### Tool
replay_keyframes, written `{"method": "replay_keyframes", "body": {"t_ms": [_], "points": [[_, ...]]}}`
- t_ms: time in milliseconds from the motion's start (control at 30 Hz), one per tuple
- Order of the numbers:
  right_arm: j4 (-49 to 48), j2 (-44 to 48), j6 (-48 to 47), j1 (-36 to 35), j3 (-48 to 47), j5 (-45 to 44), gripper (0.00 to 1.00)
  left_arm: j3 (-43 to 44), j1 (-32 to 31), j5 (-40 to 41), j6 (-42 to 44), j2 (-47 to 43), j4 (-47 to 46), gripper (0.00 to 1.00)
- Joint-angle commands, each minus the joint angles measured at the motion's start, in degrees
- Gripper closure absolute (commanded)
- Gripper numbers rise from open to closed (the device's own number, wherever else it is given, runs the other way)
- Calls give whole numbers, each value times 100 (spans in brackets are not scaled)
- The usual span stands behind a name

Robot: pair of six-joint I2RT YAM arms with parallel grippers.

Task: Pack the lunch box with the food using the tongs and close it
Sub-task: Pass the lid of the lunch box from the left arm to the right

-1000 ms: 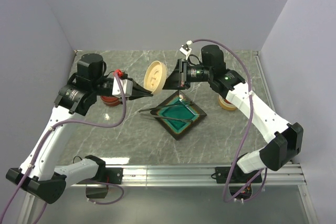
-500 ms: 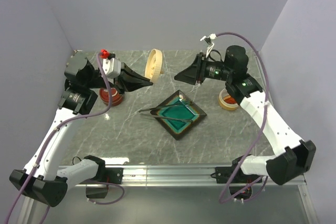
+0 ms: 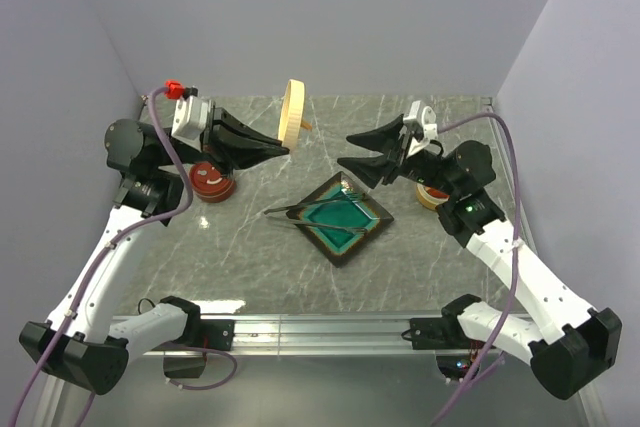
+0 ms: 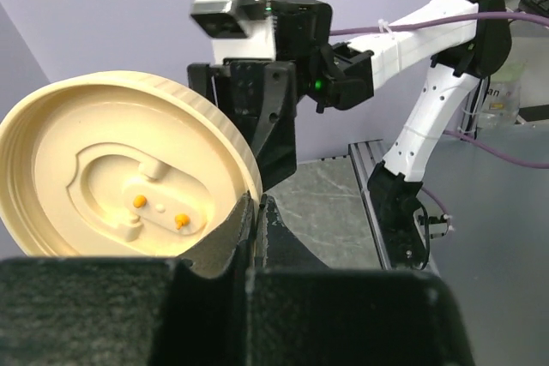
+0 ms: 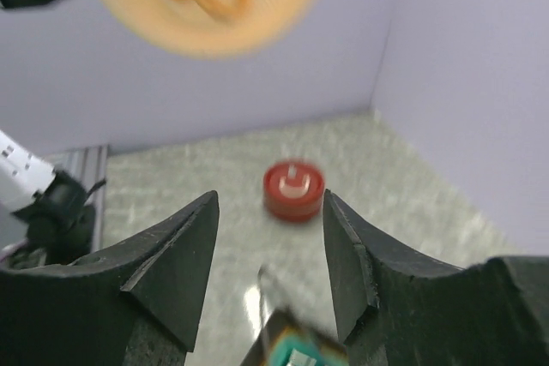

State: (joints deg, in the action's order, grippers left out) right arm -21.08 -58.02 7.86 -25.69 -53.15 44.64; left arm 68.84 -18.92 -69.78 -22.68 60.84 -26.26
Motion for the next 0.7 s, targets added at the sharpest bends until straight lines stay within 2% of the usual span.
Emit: {"method": "replay_keyframes", "body": {"t_ms": [0, 167, 667], "points": [[-1792, 186, -434, -400, -3, -614, 41, 24, 20, 219, -896, 7, -1039, 100], [-2873, -16, -653, -682, 94, -1045, 39, 94, 20, 263, -1107, 25, -1215, 100], [-3499, -772, -1322, -1412, -442, -1001, 40, 183, -59, 272, -1292, -2, -1285, 100]]}}
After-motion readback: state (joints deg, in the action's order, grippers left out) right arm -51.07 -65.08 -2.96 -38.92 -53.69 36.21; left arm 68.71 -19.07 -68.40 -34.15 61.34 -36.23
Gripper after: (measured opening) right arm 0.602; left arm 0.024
